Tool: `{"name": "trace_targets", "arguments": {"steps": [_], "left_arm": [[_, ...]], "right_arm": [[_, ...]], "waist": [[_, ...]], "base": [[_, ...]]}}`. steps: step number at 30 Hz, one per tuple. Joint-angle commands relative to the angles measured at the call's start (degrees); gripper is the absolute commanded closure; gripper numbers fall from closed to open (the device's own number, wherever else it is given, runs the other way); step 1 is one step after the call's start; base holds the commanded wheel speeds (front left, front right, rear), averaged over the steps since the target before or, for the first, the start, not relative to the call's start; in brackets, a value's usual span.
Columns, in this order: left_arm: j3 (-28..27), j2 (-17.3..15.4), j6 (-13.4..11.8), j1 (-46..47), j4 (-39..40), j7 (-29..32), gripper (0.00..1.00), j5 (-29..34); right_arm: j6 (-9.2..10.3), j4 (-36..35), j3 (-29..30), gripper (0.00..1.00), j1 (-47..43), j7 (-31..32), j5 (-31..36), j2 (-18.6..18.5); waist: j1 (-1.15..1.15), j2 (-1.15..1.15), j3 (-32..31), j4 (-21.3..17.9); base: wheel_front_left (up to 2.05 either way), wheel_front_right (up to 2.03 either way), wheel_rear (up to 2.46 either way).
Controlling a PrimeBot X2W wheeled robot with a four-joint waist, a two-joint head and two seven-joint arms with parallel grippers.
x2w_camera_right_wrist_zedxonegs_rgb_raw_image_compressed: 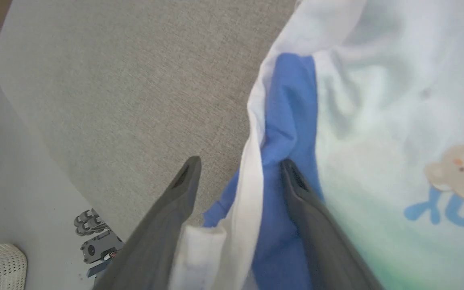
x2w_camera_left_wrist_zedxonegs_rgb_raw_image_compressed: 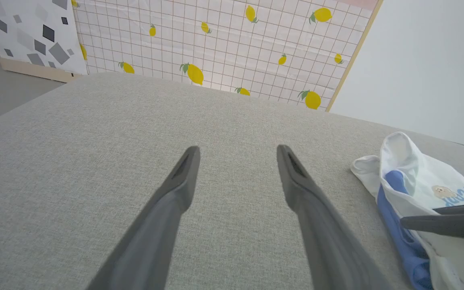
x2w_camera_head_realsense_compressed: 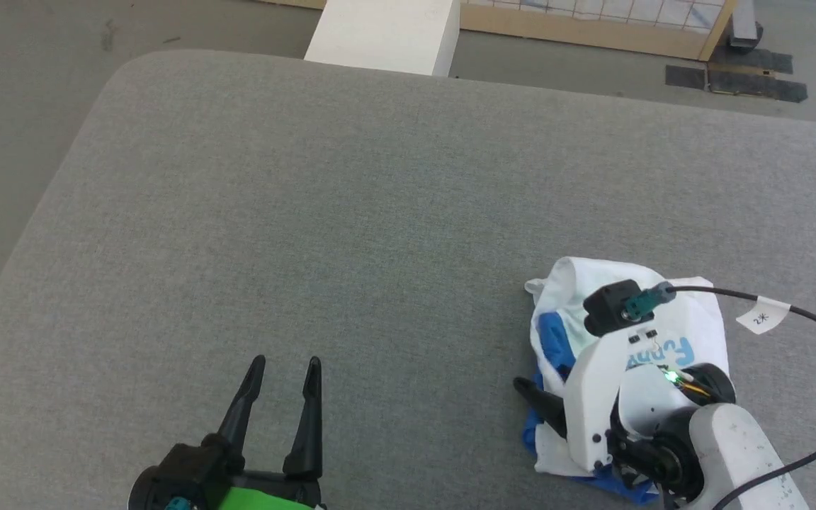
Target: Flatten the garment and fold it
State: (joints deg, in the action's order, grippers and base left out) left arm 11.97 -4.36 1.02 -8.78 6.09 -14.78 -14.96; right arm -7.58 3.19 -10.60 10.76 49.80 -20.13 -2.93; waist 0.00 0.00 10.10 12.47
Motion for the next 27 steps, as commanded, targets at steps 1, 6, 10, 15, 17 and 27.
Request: {"name": "trace_targets", "arguments": {"steps": [1,6,10,15,17,27], "left_arm": [[-0.2,0.3,0.3,0.5,0.0,-0.2,0.00,0.4],[-0.9,0.2,0.9,0.2,-0.1,-0.2,0.00,0.8],[-1.1,0.3,1.2,0.5,0.0,-0.2,0.00,1.1],[-1.1,0.5,1.5,1.1,0.1,-0.2,0.00,1.5],[-1.2,0.3,1.5,1.3,0.1,-0.2,0.00,2.3],[-1.5,-0.5,1.9,2.3,0.6,-0.2,0.00,3.9]], "right_arm": [[0.09,-0.5,0.0,0.00,1.2,-0.5,-1.0,0.0],[0.09,-7.3,3.1,0.00,1.2,1.9,-1.8,0.0],[0.09,-15.3,10.6,0.00,-0.7,1.7,-0.3,-0.5],[0.09,-20.7,20.8,0.00,-5.2,0.2,1.6,-0.5],[0.09,-21.2,22.2,0.00,-7.1,-0.4,2.4,-0.5],[0.09,-12.9,24.2,0.00,-8.9,-5.0,2.8,0.0]], "waist": [[0.00,0.00,-0.4,-0.6],[0.00,0.00,-0.6,-2.3],[0.00,0.00,0.0,-3.0],[0.00,0.00,1.0,-3.5],[0.00,0.00,1.4,-3.5],[0.00,0.00,3.4,-1.9]], "base": [[0.00,0.00,0.00],[0.00,0.00,0.00],[0.00,0.00,0.00],[0.00,0.00,0.00],[0.00,0.00,0.00],[0.00,0.00,0.00]]}}
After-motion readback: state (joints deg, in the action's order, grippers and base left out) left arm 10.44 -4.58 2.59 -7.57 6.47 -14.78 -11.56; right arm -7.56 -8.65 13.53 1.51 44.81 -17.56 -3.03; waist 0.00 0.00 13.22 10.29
